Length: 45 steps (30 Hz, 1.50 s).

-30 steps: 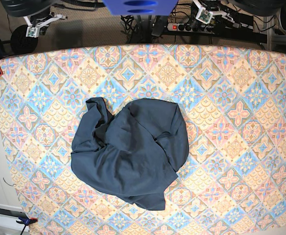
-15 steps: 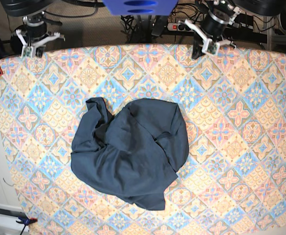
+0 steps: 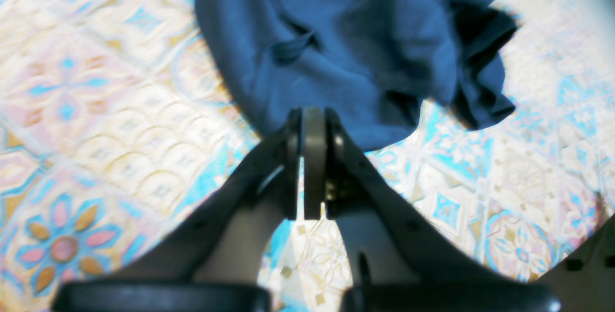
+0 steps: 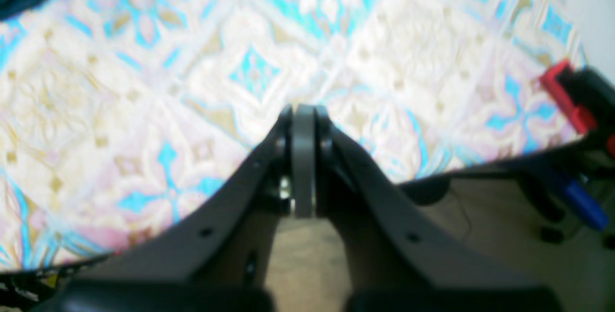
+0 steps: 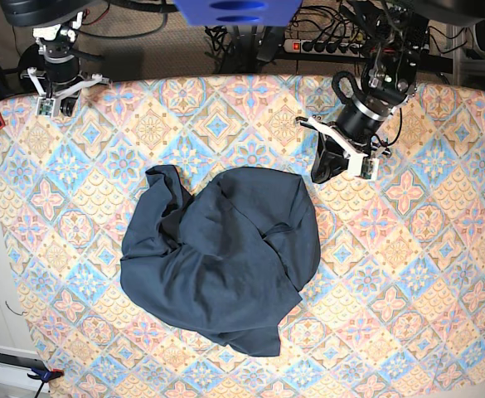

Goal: Layout the t-shirt on the table in an organized manner, then fold the t-shirt properly
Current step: 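Move the left gripper down onto the crumpled navy t-shirt, then grasp the t-shirt fabric with the left gripper and lift it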

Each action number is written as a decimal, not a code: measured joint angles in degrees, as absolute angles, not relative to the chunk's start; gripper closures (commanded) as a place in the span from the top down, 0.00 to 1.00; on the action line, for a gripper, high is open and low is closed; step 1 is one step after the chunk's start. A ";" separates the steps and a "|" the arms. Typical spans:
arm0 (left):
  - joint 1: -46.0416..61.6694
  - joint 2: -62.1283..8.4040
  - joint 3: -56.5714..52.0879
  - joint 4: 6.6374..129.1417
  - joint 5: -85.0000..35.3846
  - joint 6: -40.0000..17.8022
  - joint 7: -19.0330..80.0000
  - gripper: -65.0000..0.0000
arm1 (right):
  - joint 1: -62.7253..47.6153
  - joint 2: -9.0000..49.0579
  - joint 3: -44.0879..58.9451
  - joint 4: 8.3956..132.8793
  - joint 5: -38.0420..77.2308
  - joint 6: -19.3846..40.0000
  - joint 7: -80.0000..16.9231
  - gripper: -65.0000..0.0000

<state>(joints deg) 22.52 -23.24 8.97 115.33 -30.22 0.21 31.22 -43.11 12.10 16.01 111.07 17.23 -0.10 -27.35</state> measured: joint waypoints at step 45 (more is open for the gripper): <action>-12.49 -2.63 27.29 65.56 -45.63 0.64 30.63 0.40 | -39.40 12.21 8.73 111.31 17.21 -0.10 -26.87 0.00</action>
<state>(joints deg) -12.49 -2.63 27.29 65.56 -45.63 0.64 30.63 -39.40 12.21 8.73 111.31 17.21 -0.10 -26.87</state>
